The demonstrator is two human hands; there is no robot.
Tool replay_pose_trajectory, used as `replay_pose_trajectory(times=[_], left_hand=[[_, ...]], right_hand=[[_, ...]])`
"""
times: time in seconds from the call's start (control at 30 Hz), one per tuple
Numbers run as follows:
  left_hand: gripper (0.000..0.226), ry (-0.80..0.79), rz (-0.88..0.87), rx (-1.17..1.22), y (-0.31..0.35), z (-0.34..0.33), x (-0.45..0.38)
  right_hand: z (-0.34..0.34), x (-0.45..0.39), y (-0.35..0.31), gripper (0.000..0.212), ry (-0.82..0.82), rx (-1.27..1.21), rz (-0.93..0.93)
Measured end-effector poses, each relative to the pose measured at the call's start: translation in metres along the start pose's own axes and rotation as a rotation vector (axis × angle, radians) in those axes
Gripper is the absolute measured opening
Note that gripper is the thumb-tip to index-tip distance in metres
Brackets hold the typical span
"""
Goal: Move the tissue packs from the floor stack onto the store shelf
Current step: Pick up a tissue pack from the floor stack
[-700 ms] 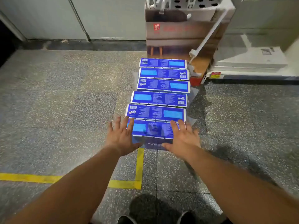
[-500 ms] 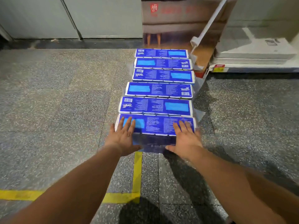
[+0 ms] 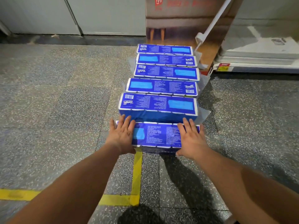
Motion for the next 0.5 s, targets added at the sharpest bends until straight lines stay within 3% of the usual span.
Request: replay_pose_trajectory(times=[0.1,0.27,0.5], left_hand=[[0.119,0.023,-0.034,0.068,-0.002,0.0,-0.003],[0.108,0.036,-0.005,0.211,-0.038,0.045,0.013],[0.116,0.085,0.094,0.24,-0.133,0.239,0.077]], right_hand=[[0.004,-0.002,-0.002,0.117,0.074,0.038,0.017],[0.069,0.002,-0.016,0.114,0.03,0.019,0.051],[0.285,0.027,-0.057,0.116,0.067,0.04,0.152]])
Point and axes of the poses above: each hand's wrist, its own x-axis away from the middle knuckle, its own z-axis out of the back of the hand, y = z × x, the point moved 4 cm from there along -x, towards the middle knuckle, and after that the axes turned 7 degrees about y, right-handed, at the moved point
